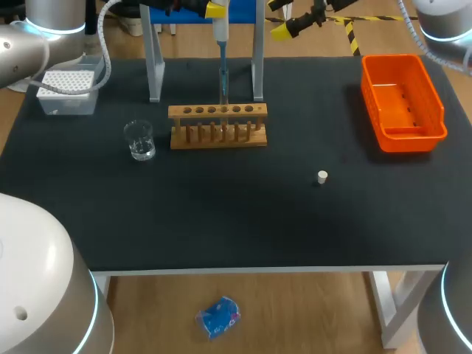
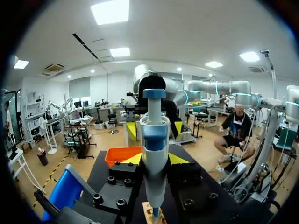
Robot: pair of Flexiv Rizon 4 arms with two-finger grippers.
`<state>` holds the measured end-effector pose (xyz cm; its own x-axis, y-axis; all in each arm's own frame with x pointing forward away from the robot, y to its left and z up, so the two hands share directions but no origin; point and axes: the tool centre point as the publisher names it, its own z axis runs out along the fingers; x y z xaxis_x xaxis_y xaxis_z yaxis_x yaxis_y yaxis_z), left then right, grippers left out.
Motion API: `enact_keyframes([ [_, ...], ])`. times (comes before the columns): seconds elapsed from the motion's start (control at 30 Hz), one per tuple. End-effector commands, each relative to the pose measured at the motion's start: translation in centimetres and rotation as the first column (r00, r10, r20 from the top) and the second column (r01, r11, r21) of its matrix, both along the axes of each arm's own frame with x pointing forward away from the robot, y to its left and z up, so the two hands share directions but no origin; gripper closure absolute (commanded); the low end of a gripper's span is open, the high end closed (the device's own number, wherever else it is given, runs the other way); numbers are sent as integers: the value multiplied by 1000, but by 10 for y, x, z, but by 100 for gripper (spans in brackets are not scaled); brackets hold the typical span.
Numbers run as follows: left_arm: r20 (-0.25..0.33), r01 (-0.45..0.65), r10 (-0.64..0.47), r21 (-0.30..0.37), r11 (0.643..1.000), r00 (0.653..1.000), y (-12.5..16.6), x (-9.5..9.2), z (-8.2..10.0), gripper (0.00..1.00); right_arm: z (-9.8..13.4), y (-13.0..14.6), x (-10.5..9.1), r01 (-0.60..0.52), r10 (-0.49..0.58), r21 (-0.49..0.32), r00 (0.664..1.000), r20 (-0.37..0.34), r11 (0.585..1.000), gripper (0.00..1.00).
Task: Invert the test tube, pick up the pipette, mount the tip to pipette, aspirate from beaker and dispense into the tube, eject the tip, return the pipette, and cap with the stopper.
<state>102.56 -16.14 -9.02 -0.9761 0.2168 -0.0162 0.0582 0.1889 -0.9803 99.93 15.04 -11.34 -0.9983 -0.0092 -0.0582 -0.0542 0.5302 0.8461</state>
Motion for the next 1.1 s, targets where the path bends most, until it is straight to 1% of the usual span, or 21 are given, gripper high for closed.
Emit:
enact_keyframes([
  [0.03, -2, 6, -6, 4, 1000, 1000, 1, 1, 1, 100, -31, -1, -7, 11, -12, 67, 1000, 13, 998, 0],
  [0.1, -2, 6, -6, 4, 1000, 1000, 1, 1, 1, 100, -45, -2, -9, 15, -15, 92, 1000, -2, 996, 0],
  [0.17, -2, 6, -6, 4, 1000, 1000, 1, 1, 1, 100, -56, -2, -13, 11, -11, 98, 1000, -4, 995, 0],
  [0.3, -2, 6, -6, 4, 1000, 1000, 1, 1, 1, 100, -73, 0, -17, 4, -3, 112, 1000, -4, 994, 0],
  [0.43, -2, 6, -6, 4, 1000, 1000, 1, 1, 1, 100, -88, 4, -16, 0, 2, 119, 1000, -14, 993, 0],
  [0.67, -2, 6, -6, 4, 1000, 1000, 1, 1, 1, 100, -98, 11, -13, -6, 9, 119, 1000, -25, 993, 0],
  [1.1, -2, 6, -6, 4, 1000, 1000, 1, 1, 1, 100, -99, 15, -16, -12, 17, 124, 999, -33, 992, 0],
])
